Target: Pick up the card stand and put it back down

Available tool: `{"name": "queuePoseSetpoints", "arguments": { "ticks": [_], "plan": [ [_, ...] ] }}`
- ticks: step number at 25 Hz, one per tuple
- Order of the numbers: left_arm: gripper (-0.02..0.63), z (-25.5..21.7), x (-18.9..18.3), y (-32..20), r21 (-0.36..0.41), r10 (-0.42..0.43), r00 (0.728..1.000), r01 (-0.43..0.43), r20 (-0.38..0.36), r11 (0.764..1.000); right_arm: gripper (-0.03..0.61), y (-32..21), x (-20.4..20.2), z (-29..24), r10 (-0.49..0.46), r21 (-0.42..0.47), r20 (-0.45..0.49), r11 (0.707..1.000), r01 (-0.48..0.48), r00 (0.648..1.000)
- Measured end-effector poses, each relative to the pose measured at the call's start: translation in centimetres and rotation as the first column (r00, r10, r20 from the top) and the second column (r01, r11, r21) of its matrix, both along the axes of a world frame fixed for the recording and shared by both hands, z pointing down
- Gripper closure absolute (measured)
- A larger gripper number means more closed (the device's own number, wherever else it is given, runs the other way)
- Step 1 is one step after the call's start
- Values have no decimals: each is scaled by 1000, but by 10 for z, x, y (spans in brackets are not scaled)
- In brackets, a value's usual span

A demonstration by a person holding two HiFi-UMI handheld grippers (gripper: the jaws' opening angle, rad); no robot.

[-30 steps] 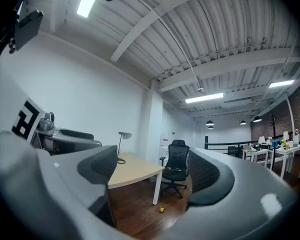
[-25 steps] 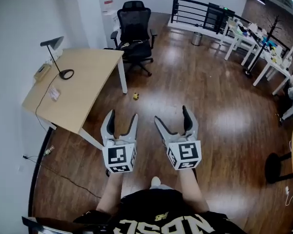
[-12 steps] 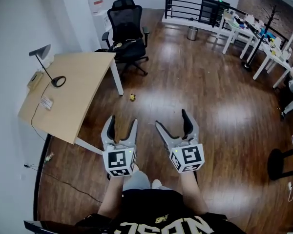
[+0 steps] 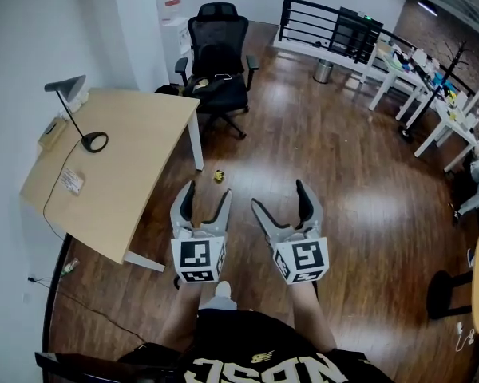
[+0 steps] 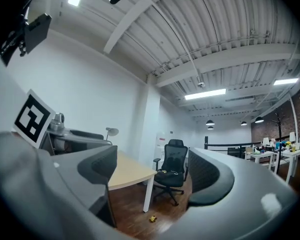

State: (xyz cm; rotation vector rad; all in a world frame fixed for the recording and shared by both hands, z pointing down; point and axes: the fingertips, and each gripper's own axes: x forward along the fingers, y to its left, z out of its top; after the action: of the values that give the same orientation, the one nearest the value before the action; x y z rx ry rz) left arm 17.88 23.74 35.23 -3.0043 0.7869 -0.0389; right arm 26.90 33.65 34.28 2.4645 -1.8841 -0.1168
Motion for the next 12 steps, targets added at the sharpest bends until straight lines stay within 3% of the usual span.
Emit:
{"name": "queuePoseSetpoints", "arguments": {
  "ticks": [12],
  "plan": [
    [293,20,18,-136,-40,-28,1000,29,12,999,141,-135,21,21,-27,-71,30,997,29,999]
  ]
}}
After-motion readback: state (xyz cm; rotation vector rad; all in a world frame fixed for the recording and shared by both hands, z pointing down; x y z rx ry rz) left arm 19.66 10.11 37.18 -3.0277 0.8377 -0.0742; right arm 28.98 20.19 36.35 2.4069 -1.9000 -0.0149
